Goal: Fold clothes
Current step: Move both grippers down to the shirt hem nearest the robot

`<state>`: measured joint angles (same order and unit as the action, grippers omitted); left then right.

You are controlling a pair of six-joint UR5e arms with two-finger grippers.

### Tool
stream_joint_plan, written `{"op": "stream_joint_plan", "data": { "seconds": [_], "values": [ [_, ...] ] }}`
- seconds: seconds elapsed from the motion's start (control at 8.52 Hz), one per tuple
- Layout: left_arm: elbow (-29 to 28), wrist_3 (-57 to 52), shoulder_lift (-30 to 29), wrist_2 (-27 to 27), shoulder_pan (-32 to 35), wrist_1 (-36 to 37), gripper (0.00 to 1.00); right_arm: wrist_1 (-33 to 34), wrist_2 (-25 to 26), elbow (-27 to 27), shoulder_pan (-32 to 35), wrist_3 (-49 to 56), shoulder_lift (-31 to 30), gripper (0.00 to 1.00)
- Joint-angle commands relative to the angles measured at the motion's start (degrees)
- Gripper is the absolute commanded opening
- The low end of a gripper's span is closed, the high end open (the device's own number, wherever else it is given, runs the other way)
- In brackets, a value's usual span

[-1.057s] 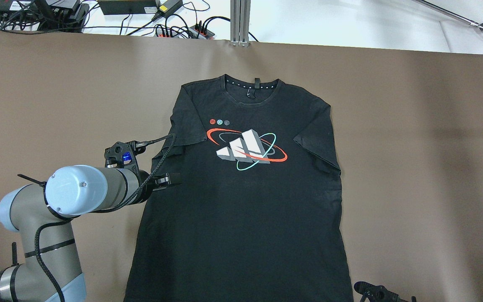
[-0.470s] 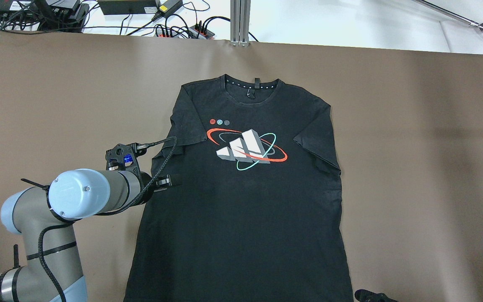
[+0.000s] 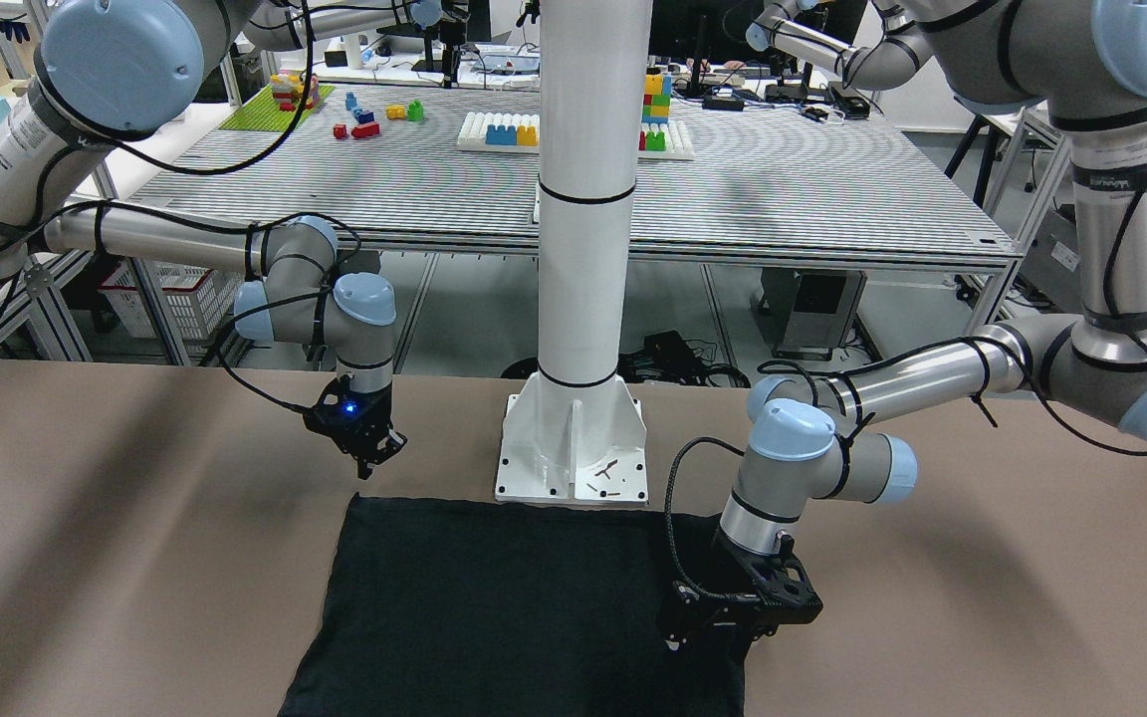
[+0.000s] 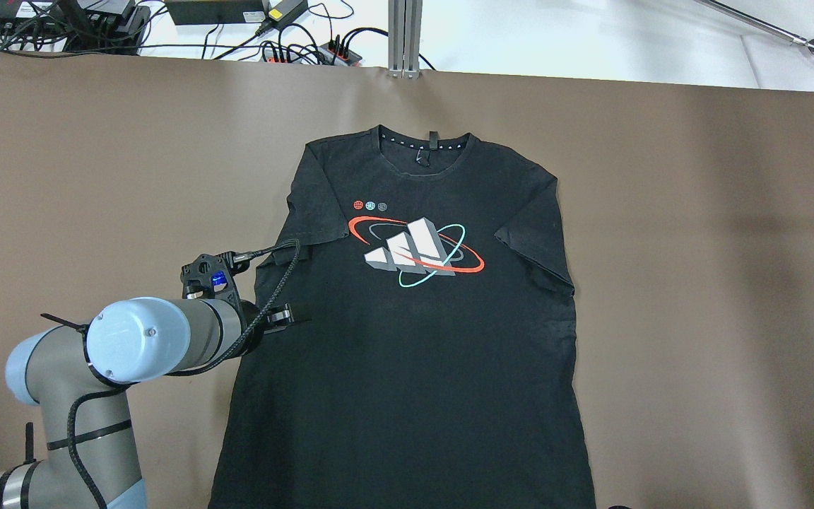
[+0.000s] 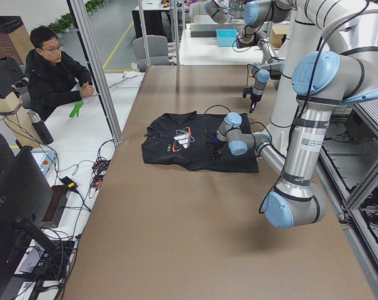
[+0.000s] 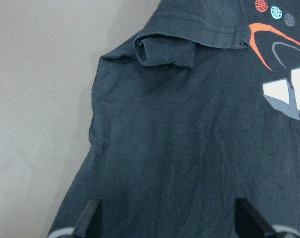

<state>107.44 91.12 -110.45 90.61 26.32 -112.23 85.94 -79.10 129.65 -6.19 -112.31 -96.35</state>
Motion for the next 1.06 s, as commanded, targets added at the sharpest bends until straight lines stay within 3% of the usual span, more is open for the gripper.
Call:
{"op": "stream_joint_plan", "data": {
  "seconds": [0.0,0.23,0.7,0.82,0.94],
  "values": [
    [-0.30,0.99,0.06,-1.40,-1.00,0.00,0.94,0.02,-0.26,0.07,0.38,0.07,0.89,0.38],
    [-0.30,1.34,0.06,-1.49,-1.35,0.00,0.94,0.11,-0.26,-0.19,1.79,0.16,1.95,0.50],
    [-0.30,1.69,0.06,-1.58,-1.36,0.00,0.94,0.28,-0.17,-4.40,2.85,0.25,2.04,0.52],
    [-0.30,1.69,0.06,-1.58,-1.36,0.00,0.94,0.28,-0.17,-4.32,2.93,0.25,1.95,0.46],
    [-0.30,1.78,0.06,-1.66,-1.79,0.00,0.94,0.28,-0.17,-3.62,2.93,0.07,1.78,0.29]
  ]
}}
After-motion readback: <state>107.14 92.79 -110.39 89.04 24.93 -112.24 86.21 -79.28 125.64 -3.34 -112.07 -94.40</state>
